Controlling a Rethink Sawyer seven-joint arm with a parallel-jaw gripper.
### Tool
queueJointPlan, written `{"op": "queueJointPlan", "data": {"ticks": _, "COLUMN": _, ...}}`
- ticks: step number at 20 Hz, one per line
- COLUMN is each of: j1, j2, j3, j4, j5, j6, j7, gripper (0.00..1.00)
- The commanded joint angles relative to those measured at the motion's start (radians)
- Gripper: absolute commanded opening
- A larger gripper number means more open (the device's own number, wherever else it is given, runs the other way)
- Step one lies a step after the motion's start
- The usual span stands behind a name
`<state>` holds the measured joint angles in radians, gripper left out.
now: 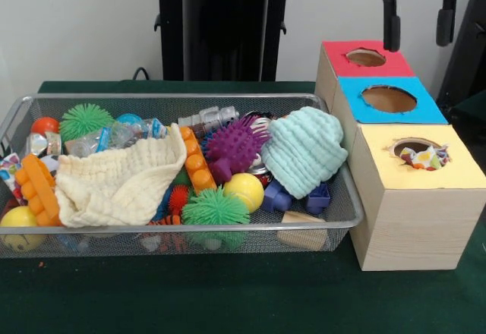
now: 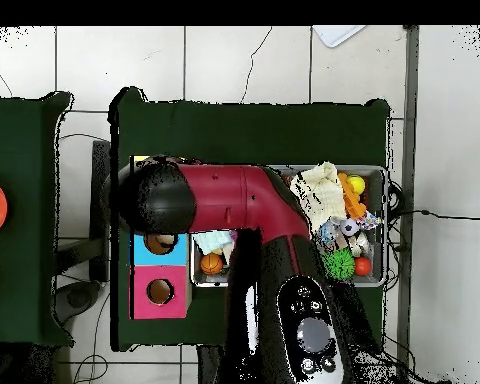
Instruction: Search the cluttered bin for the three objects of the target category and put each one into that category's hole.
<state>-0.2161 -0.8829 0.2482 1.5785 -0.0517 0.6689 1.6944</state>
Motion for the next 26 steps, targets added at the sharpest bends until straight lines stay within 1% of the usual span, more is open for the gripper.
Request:
{"op": "queueJointPlan", "data": {"ticks": 1, "j1": 0.006, "j2": 0.076, "j3": 0.003, "j4": -0.053, "j5": -0.022, "j6": 0.054, "j7": 0.085, "gripper": 1.00}}
{"op": "queueJointPlan", "data": {"ticks": 2, "j1": 0.013, "j2": 0.081, "j3": -0.002, "j4": -0.062, "j5": -0.024, "j6": 0.054, "j7": 0.095, "gripper": 1.00}}
{"op": "queueJointPlan", "data": {"ticks": 3, "j1": 0.021, "j2": 0.086, "j3": -0.007, "j4": -0.071, "j5": -0.026, "j6": 0.053, "j7": 0.105, "gripper": 0.00}}
{"op": "queueJointPlan", "data": {"ticks": 6, "j1": 0.039, "j2": 0.106, "j3": -0.024, "j4": -0.107, "j5": -0.033, "j6": 0.063, "j7": 0.120, "gripper": 0.00}}
{"op": "queueJointPlan", "data": {"ticks": 7, "j1": 0.045, "j2": 0.117, "j3": -0.035, "j4": -0.131, "j5": -0.045, "j6": 0.071, "j7": 0.121, "gripper": 0.00}}
{"op": "queueJointPlan", "data": {"ticks": 10, "j1": 0.045, "j2": 0.140, "j3": -0.048, "j4": -0.168, "j5": -0.056, "j6": 0.084, "j7": 0.103, "gripper": 0.00}}
{"op": "queueJointPlan", "data": {"ticks": 12, "j1": 0.038, "j2": 0.179, "j3": -0.056, "j4": -0.198, "j5": -0.071, "j6": 0.052, "j7": 0.087, "gripper": 0.00}}
{"op": "queueJointPlan", "data": {"ticks": 13, "j1": 0.037, "j2": 0.189, "j3": -0.061, "j4": -0.202, "j5": -0.074, "j6": 0.064, "j7": 0.082, "gripper": 0.00}}
{"op": "queueJointPlan", "data": {"ticks": 20, "j1": 0.042, "j2": 0.249, "j3": -0.060, "j4": -0.230, "j5": -0.085, "j6": 0.014, "j7": 0.085, "gripper": 0.00}}
{"op": "queueJointPlan", "data": {"ticks": 21, "j1": 0.042, "j2": 0.268, "j3": -0.060, "j4": -0.247, "j5": -0.093, "j6": 0.013, "j7": 0.077, "gripper": 0.00}}
{"op": "queueJointPlan", "data": {"ticks": 23, "j1": 0.044, "j2": 0.281, "j3": -0.068, "j4": -0.269, "j5": -0.104, "j6": 0.019, "j7": 0.075, "gripper": 0.00}}
{"op": "queueJointPlan", "data": {"ticks": 26, "j1": 0.035, "j2": 0.286, "j3": -0.066, "j4": -0.263, "j5": -0.116, "j6": 0.013, "j7": 0.064, "gripper": 0.00}}
